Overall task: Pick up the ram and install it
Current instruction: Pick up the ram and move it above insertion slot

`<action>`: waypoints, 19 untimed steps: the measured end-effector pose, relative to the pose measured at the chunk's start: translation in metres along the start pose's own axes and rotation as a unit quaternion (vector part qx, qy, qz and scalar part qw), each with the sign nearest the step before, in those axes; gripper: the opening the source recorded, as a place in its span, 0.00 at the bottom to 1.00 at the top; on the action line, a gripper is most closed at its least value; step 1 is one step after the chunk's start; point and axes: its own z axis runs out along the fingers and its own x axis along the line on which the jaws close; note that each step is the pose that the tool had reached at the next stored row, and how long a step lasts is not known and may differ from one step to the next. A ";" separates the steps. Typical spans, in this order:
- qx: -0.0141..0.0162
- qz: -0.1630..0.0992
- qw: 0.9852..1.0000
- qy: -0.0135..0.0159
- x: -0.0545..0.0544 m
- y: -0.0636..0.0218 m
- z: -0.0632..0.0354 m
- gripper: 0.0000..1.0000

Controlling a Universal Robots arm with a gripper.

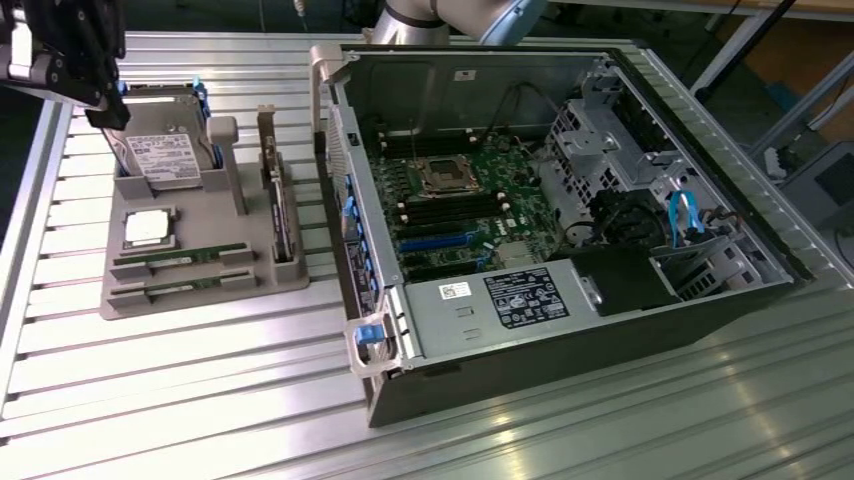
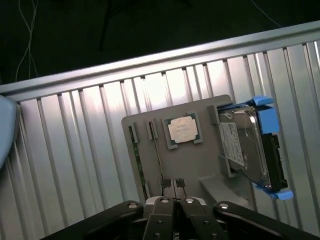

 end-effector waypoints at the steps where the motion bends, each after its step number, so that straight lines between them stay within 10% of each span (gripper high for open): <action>1: 0.000 -0.009 1.000 0.000 0.000 0.0000 0.0000 0.10; 7: -0.001 -0.068 0.998 0.003 0.000 0.0000 0.0004 0.10; 13: -0.001 -0.070 0.998 0.003 0.000 0.0000 0.0005 0.10; 19: 0.009 -0.072 0.997 0.003 0.000 0.0002 0.0004 0.10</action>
